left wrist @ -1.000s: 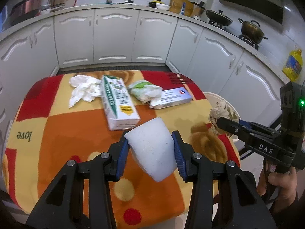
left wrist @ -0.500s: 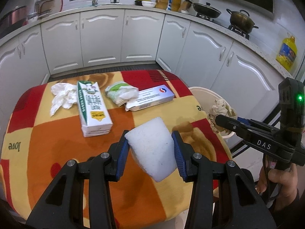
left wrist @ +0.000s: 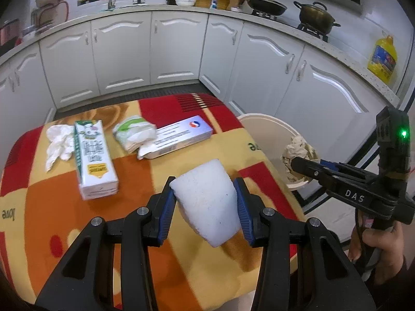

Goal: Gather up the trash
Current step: 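Carry the foam block and brown paper to the bin and release both inside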

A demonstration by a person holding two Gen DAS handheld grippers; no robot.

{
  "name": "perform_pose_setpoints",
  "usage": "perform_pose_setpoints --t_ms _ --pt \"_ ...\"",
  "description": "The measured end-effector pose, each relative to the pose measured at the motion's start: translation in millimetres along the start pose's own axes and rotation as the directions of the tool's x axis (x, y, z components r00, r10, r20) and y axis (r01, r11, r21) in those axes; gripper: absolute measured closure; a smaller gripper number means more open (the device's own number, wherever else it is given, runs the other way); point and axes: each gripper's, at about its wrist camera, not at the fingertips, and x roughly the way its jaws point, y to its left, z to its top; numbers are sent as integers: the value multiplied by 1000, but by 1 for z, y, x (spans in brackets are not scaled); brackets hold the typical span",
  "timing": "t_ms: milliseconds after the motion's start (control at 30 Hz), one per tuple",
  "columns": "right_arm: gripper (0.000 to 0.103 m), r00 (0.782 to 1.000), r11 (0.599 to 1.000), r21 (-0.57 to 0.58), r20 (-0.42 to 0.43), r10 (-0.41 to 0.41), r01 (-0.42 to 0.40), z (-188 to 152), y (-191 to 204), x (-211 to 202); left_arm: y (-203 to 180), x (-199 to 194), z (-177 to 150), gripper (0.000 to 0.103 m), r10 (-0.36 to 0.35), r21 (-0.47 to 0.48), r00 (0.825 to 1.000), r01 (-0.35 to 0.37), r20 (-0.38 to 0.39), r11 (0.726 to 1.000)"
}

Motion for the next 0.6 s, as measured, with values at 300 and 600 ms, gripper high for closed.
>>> perform_pose_setpoints --t_ms 300,600 --pt "72 997 996 47 -4 -79 79 -3 -42 -1 -25 35 23 61 -131 -18 990 130 -48 991" --pt "72 987 978 137 -41 -152 157 -1 -104 13 -70 103 53 61 -240 -17 963 240 -124 971"
